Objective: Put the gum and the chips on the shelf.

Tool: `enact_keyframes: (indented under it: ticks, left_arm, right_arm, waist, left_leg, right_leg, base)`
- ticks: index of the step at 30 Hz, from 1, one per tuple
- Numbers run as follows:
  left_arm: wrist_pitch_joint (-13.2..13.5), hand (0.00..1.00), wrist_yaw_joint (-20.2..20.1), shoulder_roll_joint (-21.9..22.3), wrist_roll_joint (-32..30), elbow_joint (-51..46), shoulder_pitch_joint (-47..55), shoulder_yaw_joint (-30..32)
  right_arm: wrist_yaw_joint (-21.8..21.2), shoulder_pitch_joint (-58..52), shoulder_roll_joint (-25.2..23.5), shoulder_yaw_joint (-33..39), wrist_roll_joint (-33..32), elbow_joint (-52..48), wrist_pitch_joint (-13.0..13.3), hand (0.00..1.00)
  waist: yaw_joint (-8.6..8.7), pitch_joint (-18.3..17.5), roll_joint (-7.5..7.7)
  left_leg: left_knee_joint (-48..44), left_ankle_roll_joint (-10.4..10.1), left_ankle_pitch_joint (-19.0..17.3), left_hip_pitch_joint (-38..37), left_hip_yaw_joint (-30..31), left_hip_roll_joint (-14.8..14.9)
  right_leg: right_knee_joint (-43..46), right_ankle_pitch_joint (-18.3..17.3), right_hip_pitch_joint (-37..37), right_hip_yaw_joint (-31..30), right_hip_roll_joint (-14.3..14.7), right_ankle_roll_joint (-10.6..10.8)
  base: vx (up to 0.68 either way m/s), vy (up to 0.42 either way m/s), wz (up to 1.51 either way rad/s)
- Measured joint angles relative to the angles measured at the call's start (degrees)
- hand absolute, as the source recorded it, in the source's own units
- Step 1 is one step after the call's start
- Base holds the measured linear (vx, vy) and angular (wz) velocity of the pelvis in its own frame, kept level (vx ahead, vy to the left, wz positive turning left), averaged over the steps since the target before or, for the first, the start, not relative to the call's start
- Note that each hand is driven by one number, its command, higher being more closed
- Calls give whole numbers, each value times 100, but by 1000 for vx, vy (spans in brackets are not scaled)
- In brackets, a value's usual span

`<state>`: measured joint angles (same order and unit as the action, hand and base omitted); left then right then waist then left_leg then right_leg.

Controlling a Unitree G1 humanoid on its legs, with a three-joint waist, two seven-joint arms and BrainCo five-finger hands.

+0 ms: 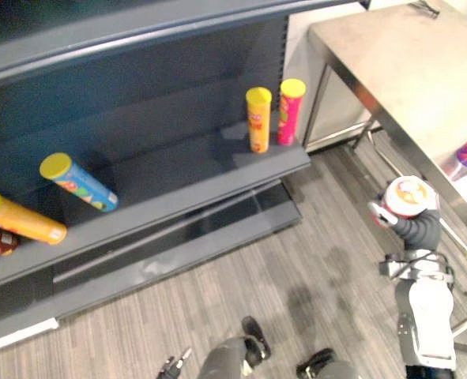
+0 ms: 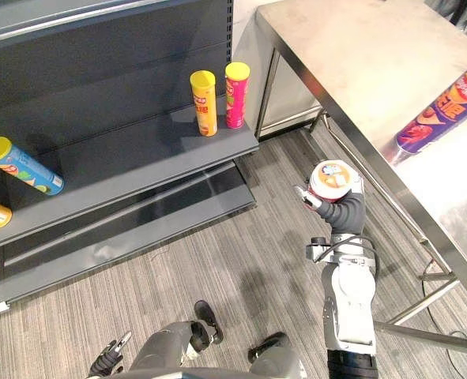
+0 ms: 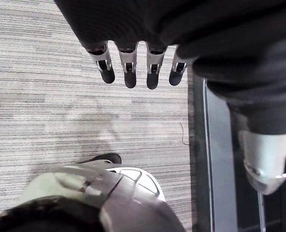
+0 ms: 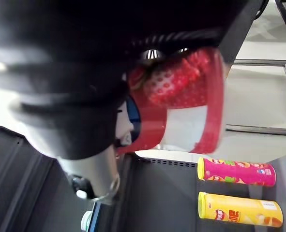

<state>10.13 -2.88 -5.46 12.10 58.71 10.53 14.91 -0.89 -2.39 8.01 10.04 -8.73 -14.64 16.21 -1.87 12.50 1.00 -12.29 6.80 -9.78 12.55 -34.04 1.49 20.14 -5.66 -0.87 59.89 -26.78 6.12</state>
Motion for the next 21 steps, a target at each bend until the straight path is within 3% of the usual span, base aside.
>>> enact_keyframes:
  ticks: [14,18,20,21]
  left_arm:
    - [90,0,-137,12,10,-214,117,-210]
    - [99,0,-190,-61,21,-280,124,-391]
    - [99,0,-194,-82,26,-278,138,-434]
    - [98,0,-194,-107,40,-289,148,-473]
  right_arm:
    - [-226,134,110,-727,-2,424,-95,100]
    - [-303,303,131,-1153,-2,673,-130,100]
    - [-345,320,192,-1325,-2,671,-130,100]
    - [-350,321,245,-1425,-2,674,-131,100]
  waist:
    - [-164,15,62]
    - [-300,26,83]
    - [-310,27,84]
    - [-304,31,76]
  left_leg:
    - [-114,-60,-3,-49,176,109]
    - [-707,-42,-341,102,394,288]
    - [-911,-38,-526,81,568,279]
    - [-951,-13,-609,13,732,205]
  right_leg:
    - [-31,9,235,92,145,13]
    - [443,19,348,92,14,9]
    - [1262,165,298,-90,-360,-214]
    - [1895,432,96,-565,-623,-720]
  base:
    - [30,-40,6]
    - [27,18,21]
    - [36,78,47]
    - [37,84,46]
